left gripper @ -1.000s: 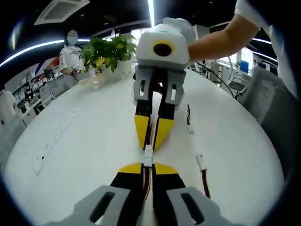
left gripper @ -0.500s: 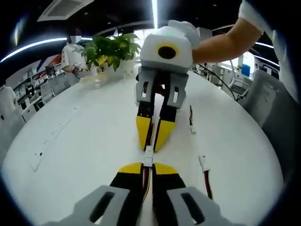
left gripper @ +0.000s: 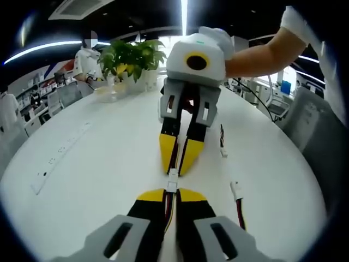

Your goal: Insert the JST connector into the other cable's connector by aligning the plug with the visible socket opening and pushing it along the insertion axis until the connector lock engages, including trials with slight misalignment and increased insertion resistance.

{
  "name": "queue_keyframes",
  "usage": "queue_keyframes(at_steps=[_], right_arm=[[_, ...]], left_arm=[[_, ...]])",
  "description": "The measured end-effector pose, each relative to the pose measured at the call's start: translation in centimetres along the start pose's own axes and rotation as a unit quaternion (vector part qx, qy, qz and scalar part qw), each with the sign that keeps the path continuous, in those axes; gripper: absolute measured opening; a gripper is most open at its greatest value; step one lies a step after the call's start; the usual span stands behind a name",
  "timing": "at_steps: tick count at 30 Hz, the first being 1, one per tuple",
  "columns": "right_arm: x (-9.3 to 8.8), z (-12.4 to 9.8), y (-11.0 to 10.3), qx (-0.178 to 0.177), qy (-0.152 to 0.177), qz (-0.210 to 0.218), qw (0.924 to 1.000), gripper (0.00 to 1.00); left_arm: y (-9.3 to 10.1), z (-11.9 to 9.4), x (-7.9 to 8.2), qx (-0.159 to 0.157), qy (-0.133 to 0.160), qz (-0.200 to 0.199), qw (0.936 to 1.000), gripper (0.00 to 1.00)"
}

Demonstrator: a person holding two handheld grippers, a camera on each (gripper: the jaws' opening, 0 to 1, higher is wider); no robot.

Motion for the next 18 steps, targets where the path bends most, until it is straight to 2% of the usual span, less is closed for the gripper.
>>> queue_keyframes(at_steps=[10,12,18], right_arm=[[-0.04,-0.02,0.01,0.001,0.0,0.011,0.9999,0.04],[-0.07,-0.03,0.05,0.0,0.001,0.016,0.9999,0.04],[0.0,-0.02,-0.12,0.001,0.004,0.024,0.9997,0.05]], left_arm=[[0.12,-0.04,0.01,0.001,0.001,-0.006,1.0,0.01],[0.05,-0.06,-0.06,0.003,0.005,-0.019,0.9998,0.01],[0.13,-0.06,-0.04,0.001,0.003,-0.01,0.9999,0.01]])
Point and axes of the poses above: the point that each gripper's makers call its tool centre point, and the gripper's own axes: z roughly forward along the fingers, y roughly to its right, x roughly out of its top, the point moved 10 cm from there along -z, roughly backward along the fingers, and after that the axes turned 9 degrees about y, right-handed, at the moved point
